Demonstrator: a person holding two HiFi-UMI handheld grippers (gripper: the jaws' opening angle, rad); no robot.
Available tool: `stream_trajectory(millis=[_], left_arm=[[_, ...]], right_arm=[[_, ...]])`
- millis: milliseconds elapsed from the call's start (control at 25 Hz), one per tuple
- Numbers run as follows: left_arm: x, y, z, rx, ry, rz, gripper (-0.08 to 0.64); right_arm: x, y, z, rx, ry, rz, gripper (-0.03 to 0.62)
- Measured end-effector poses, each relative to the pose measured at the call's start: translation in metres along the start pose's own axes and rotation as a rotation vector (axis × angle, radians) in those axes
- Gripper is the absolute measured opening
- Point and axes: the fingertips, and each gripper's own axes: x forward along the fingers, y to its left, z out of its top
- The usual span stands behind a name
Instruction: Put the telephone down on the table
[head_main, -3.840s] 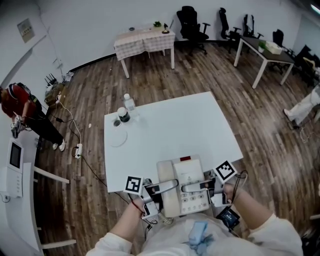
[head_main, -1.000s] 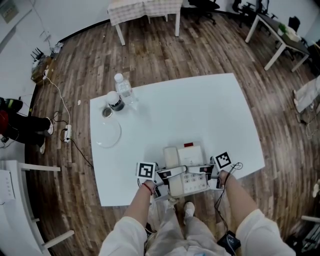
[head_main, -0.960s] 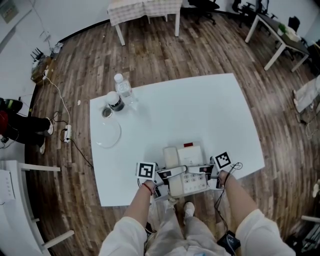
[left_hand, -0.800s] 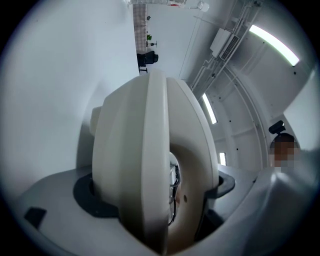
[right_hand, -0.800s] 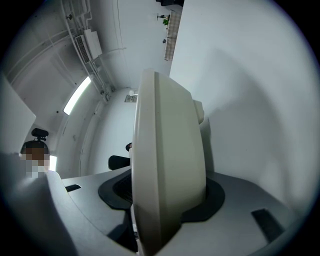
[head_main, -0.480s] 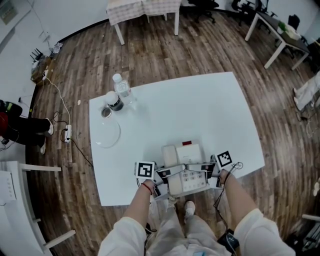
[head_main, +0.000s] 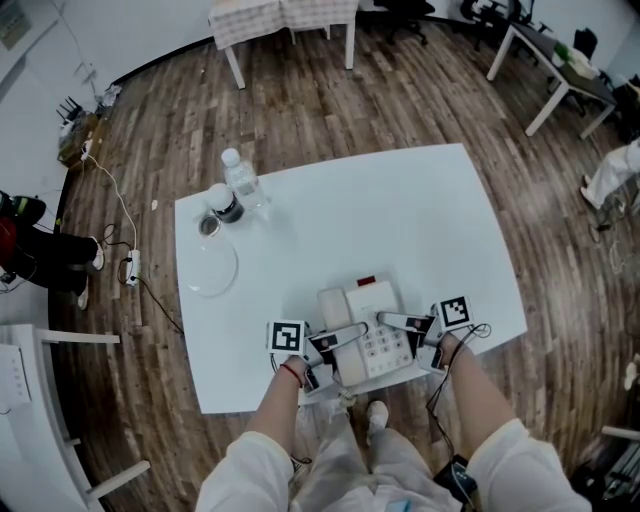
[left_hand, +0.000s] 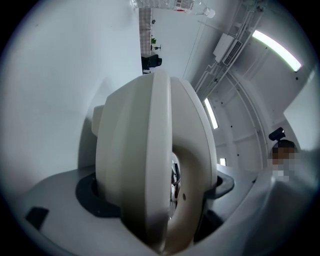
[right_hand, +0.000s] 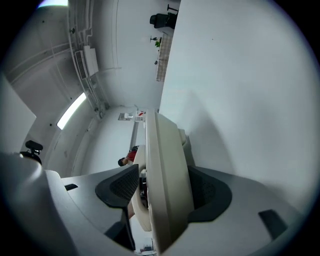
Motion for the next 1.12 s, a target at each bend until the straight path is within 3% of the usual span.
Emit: stream_trajectory(millis=[400,840,1120], left_arm=[[0.004,0.003,-0.013,0.002,0.103,0.067,0.458],[-0.007,0.021,-0.029,0.062,0.368,0.357,0.499],[-0.020,0.026,-0.022,0.035,0.368,0.462,0.489]], right_arm=[[-0.008,-0.004,0.005,-0.028,-0.069,-0.033,0.295],[-0.007,-0.007,0.006,-0.073,-0.083,-0.077,0.293],[-0.008,-0.005,0.007,-0.019,-0.139,-0.044,0.293]])
